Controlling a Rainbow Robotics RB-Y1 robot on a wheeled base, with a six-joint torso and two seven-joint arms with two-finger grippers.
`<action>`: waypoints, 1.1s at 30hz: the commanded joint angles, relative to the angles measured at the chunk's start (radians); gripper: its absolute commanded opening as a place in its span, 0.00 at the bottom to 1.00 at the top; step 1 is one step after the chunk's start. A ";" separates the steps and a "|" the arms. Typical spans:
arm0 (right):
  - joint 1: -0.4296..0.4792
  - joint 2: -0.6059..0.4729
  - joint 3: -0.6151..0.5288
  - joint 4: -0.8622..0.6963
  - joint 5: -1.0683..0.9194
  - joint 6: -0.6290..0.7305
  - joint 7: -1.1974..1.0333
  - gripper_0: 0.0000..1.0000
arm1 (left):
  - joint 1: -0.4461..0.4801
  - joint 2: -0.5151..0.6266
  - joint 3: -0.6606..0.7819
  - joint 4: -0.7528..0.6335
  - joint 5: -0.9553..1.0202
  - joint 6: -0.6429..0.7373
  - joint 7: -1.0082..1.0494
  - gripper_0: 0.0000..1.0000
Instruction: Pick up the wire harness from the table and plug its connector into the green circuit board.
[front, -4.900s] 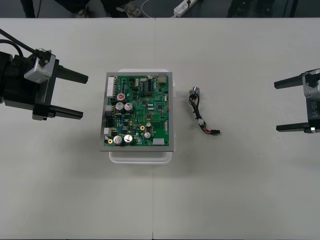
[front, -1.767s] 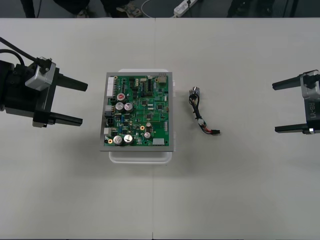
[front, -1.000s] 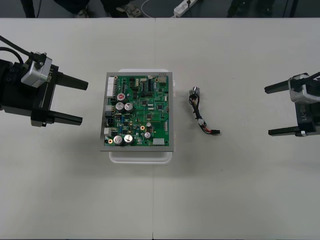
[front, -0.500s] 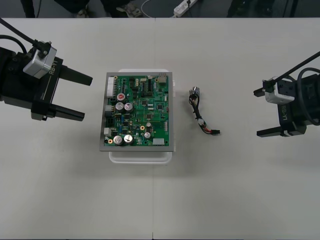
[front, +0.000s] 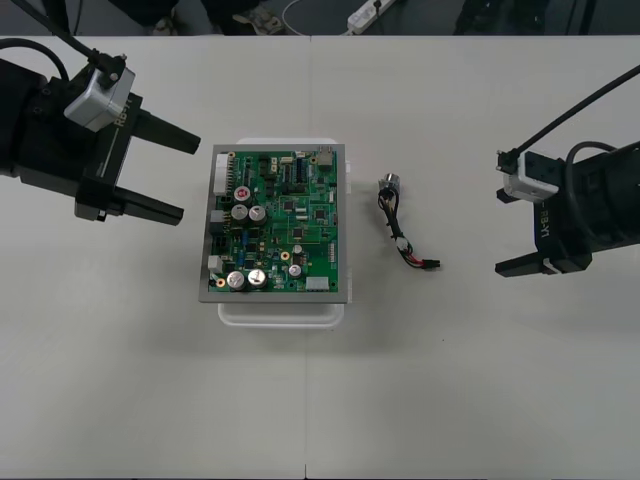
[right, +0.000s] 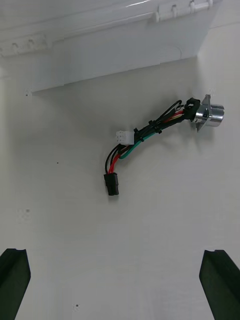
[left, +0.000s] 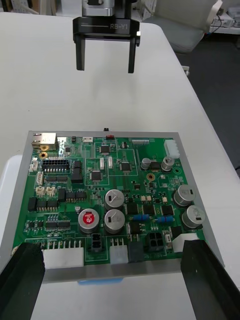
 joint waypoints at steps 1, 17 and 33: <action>-0.053 -0.003 0.050 -0.027 0.016 -0.003 -0.054 0.99 | -0.068 0.044 -0.052 -0.005 0.000 -0.028 0.077 0.80; -0.067 0.000 0.130 -0.147 0.213 -0.003 -0.079 0.99 | -0.162 0.044 -0.138 -0.010 0.011 0.107 0.139 0.80; -0.096 0.005 0.298 -0.216 0.444 -0.003 -0.131 0.99 | -0.169 0.019 -0.188 -0.060 -0.060 0.295 0.195 0.80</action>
